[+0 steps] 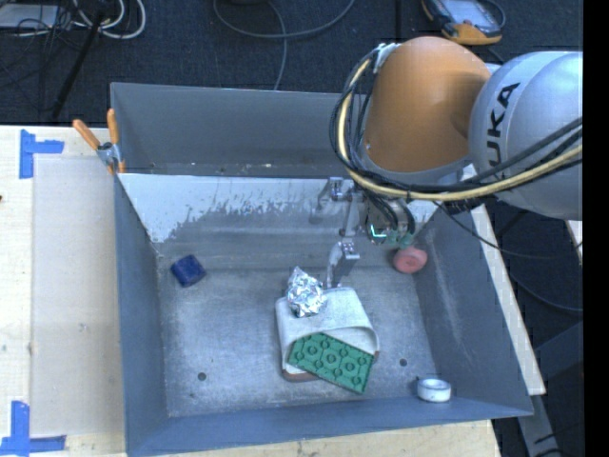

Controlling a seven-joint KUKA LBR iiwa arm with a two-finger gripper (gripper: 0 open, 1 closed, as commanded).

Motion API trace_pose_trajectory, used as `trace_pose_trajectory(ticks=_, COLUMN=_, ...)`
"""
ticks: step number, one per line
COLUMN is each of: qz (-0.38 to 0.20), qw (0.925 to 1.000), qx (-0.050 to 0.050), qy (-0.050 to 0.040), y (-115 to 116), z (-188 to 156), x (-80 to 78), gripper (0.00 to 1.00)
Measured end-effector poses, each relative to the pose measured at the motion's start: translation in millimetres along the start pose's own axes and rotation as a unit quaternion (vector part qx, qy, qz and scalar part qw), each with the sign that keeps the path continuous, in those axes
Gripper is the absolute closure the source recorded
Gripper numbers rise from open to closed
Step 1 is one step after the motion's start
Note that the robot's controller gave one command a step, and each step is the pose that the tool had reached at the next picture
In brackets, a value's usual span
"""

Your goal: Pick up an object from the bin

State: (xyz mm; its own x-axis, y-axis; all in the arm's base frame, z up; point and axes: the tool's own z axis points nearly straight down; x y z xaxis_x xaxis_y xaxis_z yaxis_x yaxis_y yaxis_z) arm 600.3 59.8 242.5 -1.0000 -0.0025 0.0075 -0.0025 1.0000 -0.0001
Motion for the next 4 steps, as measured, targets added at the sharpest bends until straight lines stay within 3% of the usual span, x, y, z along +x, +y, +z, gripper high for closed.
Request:
trace_pose_trajectory(ticks=1, qz=-0.135, qw=0.9909, qx=-0.002, qy=-0.0072, y=10.0, z=130.7, x=-21.5, gripper=0.00)
trace_pose_trajectory(ticks=2, qz=-0.111, qw=0.9938, qx=-0.003, qy=-0.0062, y=6.1, z=135.6, x=-19.8, gripper=0.00)
trace_pose_trajectory(ticks=3, qz=-0.109, qw=0.9940, qx=0.000, qy=-0.0052, y=1.1, z=145.3, x=-16.6, gripper=1.00)
trace_pose_trajectory(ticks=4, qz=-0.105, qw=0.9944, qx=0.000, qy=-0.0081, y=-11.0, z=28.6, x=-6.9, gripper=1.00)
